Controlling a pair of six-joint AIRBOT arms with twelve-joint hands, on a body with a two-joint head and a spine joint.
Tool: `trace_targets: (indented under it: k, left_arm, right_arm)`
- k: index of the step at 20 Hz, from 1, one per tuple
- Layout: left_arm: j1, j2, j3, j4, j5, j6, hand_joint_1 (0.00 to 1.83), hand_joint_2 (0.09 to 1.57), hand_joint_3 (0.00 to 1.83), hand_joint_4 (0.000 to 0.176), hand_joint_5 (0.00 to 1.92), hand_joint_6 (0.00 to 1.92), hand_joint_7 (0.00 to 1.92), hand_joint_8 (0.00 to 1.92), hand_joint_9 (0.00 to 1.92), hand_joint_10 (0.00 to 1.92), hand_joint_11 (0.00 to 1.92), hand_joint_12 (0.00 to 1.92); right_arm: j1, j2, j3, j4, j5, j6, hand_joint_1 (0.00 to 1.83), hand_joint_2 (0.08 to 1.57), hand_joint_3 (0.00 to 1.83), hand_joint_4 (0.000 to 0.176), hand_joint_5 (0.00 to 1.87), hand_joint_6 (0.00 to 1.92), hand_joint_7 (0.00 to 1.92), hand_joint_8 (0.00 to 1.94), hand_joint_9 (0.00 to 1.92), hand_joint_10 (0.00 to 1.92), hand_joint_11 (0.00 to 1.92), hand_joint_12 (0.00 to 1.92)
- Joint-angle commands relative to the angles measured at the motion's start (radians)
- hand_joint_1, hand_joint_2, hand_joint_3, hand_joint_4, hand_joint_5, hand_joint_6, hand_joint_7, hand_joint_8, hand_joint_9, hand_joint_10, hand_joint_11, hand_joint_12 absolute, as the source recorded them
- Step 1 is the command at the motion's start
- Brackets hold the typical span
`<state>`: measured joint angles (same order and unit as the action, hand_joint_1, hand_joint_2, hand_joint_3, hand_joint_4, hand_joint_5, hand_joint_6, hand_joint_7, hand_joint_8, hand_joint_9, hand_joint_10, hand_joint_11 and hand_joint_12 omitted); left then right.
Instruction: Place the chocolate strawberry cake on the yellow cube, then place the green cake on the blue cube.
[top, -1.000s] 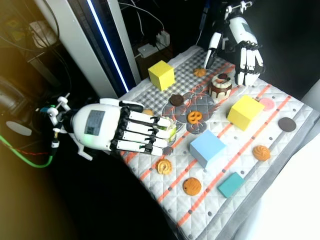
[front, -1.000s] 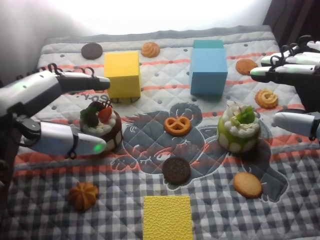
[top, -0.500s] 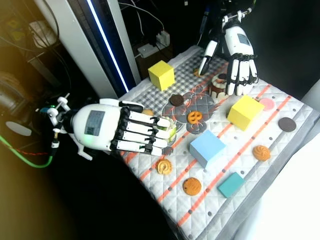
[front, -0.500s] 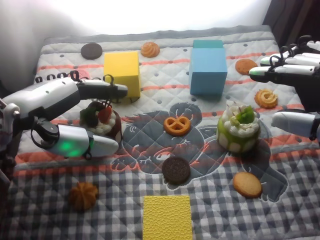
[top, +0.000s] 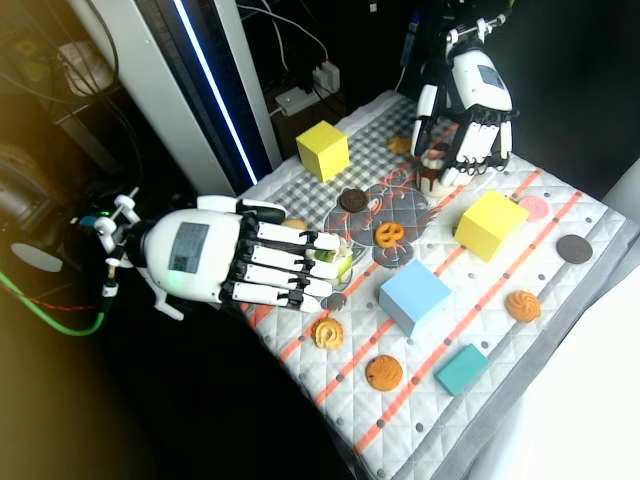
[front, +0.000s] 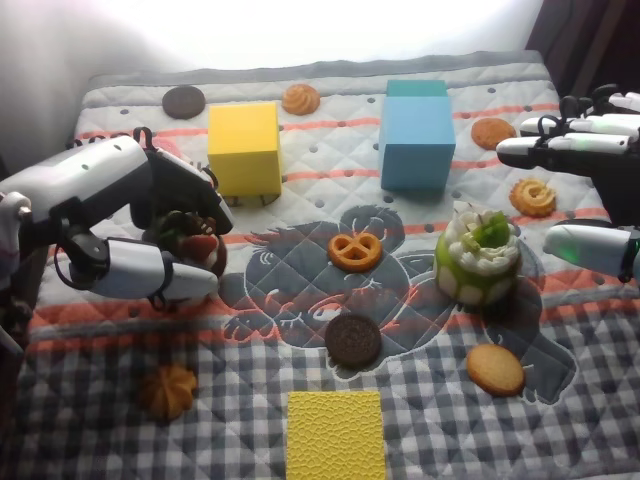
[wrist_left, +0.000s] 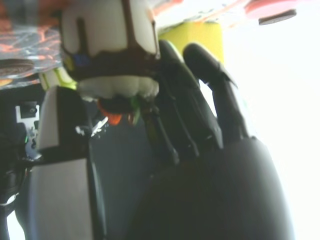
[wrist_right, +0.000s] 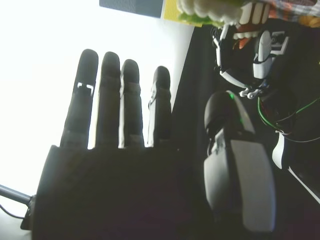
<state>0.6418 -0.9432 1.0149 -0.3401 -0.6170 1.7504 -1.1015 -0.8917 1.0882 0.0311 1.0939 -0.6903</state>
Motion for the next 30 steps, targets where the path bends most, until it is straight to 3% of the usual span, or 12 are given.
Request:
trace_targets:
  k: [1,4,9,11,12,14,16,19,23,27,29,30]
  left_arm:
    - [-0.018,0.016,0.0,0.006,-0.137,-0.006,1.27,1.08,0.0,0.0,1.13,0.52,1.01,1.16,0.78,1.36,0.63,1.79]
    - [-0.047,0.029,-0.005,0.015,-0.157,-0.01,1.39,1.05,0.0,0.0,1.04,0.8,1.19,0.54,1.09,1.07,0.88,1.44]
    - [-0.065,0.033,-0.005,0.022,-0.178,-0.021,1.27,1.09,0.0,0.0,0.95,0.96,1.1,0.88,0.96,1.09,0.68,1.42]
    - [-0.065,0.032,-0.006,0.022,-0.175,-0.022,1.26,1.07,0.0,0.0,1.01,0.86,1.15,0.84,1.02,1.02,0.81,1.48]
    - [-0.066,0.031,-0.006,0.022,-0.175,-0.025,1.27,1.05,0.0,0.0,1.05,0.79,1.22,0.73,1.07,0.98,0.87,1.46]
    - [-0.068,0.031,-0.006,0.023,-0.177,-0.029,1.4,1.03,0.0,0.0,1.1,0.59,1.22,0.61,1.08,1.09,0.87,1.4]
    - [-0.069,0.031,-0.006,0.03,-0.18,-0.044,1.4,1.05,0.0,0.0,1.03,0.74,1.17,0.66,1.03,1.13,0.9,1.4]
    - [-0.051,0.031,-0.002,0.058,-0.169,-0.122,1.29,1.05,0.0,0.0,1.09,0.67,1.14,0.85,1.03,1.0,0.84,1.47]
    - [-0.03,0.015,0.015,0.063,-0.114,-0.157,1.4,1.03,0.0,0.0,1.11,0.59,1.25,0.54,1.1,1.04,0.88,1.39]
    - [-0.027,-0.003,0.029,0.069,-0.07,-0.156,1.39,1.06,0.0,0.0,0.99,0.81,1.17,0.65,1.04,1.09,0.89,1.2]
    - [-0.026,-0.023,0.049,0.067,-0.038,-0.157,1.29,1.05,0.0,0.0,1.16,0.48,1.12,0.96,1.1,0.84,0.92,1.34]
    - [-0.026,-0.032,0.059,0.063,-0.025,-0.157,1.29,1.03,0.0,0.0,1.22,0.39,1.17,0.86,1.14,0.72,0.94,1.26]
  right_arm:
    - [0.003,-0.003,0.003,0.017,0.122,0.008,0.3,1.28,0.0,0.087,0.44,0.0,0.39,0.0,0.44,0.0,0.25,0.81]
    - [0.003,-0.004,0.003,0.017,0.122,0.008,0.26,1.27,0.0,0.069,0.45,0.0,0.42,0.01,0.48,0.01,0.3,0.8]
    - [0.002,-0.01,0.003,0.017,0.122,0.008,0.21,1.29,0.0,0.04,0.46,0.0,0.42,0.0,0.46,0.0,0.28,0.74]
    - [0.002,-0.01,0.003,0.017,0.122,0.008,0.22,1.29,0.0,0.066,0.43,0.0,0.39,0.0,0.42,0.0,0.17,0.85]
    - [0.002,-0.01,0.003,0.018,0.122,0.009,0.23,1.28,0.0,0.039,0.46,0.0,0.42,0.0,0.46,0.0,0.22,0.84]
    - [0.002,-0.01,0.003,0.018,0.122,0.009,0.23,1.3,0.0,0.04,0.45,0.0,0.41,0.0,0.48,0.0,0.25,0.83]
    - [0.002,-0.013,0.003,0.018,0.122,0.009,0.26,1.29,0.0,0.025,0.47,0.0,0.43,0.0,0.49,0.01,0.29,0.77]
    - [0.002,-0.014,0.003,0.018,0.122,0.009,0.25,1.29,0.0,0.03,0.48,0.0,0.43,0.0,0.49,0.0,0.28,0.81]
    - [0.0,-0.014,0.004,0.019,0.122,0.009,0.25,1.29,0.01,0.031,0.46,0.0,0.42,0.0,0.51,0.0,0.33,0.78]
    - [-0.001,-0.018,0.005,0.019,0.122,0.009,0.25,1.29,0.0,0.048,0.47,0.0,0.44,0.0,0.51,0.01,0.32,0.8]
    - [-0.002,-0.019,0.005,0.019,0.12,0.01,0.24,1.29,0.0,0.058,0.46,0.0,0.42,0.0,0.5,0.0,0.28,0.87]
    - [-0.003,-0.019,0.005,0.019,0.119,0.011,0.27,1.29,0.0,0.044,0.47,0.0,0.43,0.0,0.51,0.0,0.29,0.92]
